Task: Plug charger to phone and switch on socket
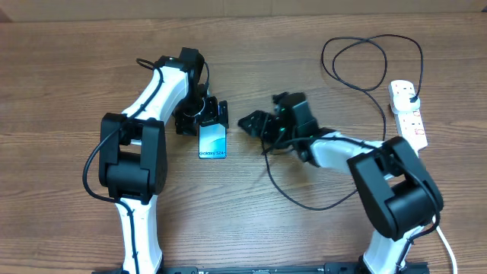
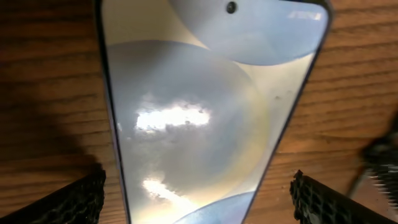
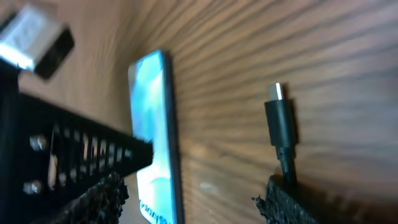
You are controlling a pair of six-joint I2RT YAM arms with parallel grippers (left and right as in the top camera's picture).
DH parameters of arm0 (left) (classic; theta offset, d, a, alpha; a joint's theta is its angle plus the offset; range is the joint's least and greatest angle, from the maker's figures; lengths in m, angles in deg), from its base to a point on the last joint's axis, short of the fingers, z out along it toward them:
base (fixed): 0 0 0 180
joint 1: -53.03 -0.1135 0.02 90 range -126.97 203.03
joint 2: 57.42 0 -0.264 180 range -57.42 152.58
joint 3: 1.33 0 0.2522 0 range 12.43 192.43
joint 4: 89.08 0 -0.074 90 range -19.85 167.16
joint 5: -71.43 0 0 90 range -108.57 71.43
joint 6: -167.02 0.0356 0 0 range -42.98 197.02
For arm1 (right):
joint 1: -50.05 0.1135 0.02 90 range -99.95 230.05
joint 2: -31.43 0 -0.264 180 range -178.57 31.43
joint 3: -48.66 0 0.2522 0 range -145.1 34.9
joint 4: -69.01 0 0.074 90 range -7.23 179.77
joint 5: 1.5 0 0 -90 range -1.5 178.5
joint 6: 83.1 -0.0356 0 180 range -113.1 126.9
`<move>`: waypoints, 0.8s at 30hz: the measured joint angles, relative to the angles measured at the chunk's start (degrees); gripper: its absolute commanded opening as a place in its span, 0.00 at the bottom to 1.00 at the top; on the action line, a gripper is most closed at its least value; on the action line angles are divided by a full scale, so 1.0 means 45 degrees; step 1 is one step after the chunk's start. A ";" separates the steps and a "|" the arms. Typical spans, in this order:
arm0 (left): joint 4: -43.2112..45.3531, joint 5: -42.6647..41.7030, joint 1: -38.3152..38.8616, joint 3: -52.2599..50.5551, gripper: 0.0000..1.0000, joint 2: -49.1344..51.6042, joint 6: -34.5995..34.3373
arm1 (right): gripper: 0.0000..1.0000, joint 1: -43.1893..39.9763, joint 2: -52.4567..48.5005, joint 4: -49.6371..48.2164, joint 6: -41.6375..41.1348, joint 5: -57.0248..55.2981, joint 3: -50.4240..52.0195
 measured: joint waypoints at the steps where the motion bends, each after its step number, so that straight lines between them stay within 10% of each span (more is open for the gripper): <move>1: -0.0005 0.0170 0.0039 0.0000 1.00 0.0000 -0.0087 | 0.73 -0.0180 0.0000 0.0029 -0.0005 0.0151 0.0000; 24: 0.0816 0.3186 0.1175 -0.0039 0.95 0.0034 -0.0729 | 0.81 0.1705 -0.0078 -0.0719 0.0005 0.0209 0.0068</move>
